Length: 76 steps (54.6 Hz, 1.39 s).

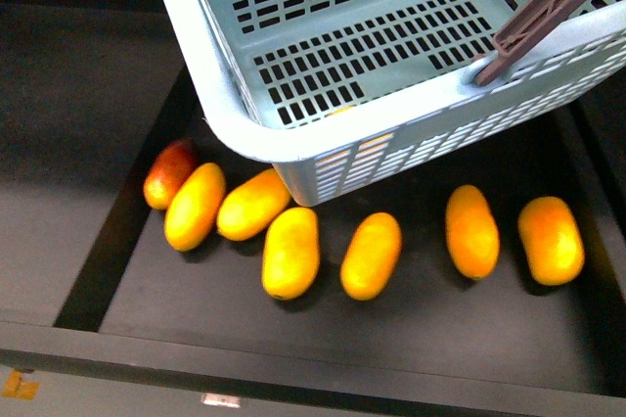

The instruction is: Pick lemon and mango into basket

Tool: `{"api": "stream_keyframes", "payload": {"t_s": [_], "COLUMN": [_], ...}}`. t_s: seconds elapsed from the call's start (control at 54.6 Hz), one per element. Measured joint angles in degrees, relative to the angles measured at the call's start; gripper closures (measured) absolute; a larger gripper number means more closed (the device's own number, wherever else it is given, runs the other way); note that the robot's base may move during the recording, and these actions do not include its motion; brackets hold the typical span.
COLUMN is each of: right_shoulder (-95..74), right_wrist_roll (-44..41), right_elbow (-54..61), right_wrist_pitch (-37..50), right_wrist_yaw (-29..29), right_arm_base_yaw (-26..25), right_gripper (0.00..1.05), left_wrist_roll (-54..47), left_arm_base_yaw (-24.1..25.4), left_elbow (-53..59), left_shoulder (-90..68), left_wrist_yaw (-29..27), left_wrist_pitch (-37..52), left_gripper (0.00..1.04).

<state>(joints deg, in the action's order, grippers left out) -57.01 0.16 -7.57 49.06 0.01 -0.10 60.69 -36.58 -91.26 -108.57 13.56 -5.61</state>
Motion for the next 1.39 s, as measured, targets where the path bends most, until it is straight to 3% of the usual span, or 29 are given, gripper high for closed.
{"api": "stream_keyframes", "payload": {"t_s": [0.971,1.062,1.117,1.191,1.319,1.392], "right_shoulder": [-0.02,1.29,0.9,-0.35,-9.92,-17.29], "right_wrist_roll": [0.02,5.46,9.29,10.36,4.74,-0.11], "right_elbow": [-0.02,-6.21,-12.55,-16.96,-19.26,-19.58], "right_wrist_pitch": [-0.02,-19.54,-34.73,-45.79,-42.47,-39.74], "right_wrist_yaw": [-0.11,13.73,20.0,16.44,0.55,-4.63], "right_arm_base_yaw": [0.15,0.15,-4.46,-12.9,-29.44,-35.87], "right_gripper": [0.09,0.09,0.09,0.09,0.09,0.09], "left_wrist_roll": [-0.79,-0.46,-0.48,-0.39,0.0,0.02], "left_arm_base_yaw": [0.96,0.52,0.22,-0.13,-0.24,-0.15], "left_elbow": [-0.11,-0.11,-0.11,-0.11,-0.11,-0.11], "left_shoulder": [-0.11,-0.11,-0.11,-0.11,-0.11,-0.11], "left_wrist_yaw": [-0.59,-0.11,-0.02,0.66,0.55,0.02], "left_wrist_pitch": [-0.04,-0.04,-0.04,-0.02,-0.02,-0.04], "left_gripper": [1.0,1.0,1.0,1.0,1.0,1.0]}}
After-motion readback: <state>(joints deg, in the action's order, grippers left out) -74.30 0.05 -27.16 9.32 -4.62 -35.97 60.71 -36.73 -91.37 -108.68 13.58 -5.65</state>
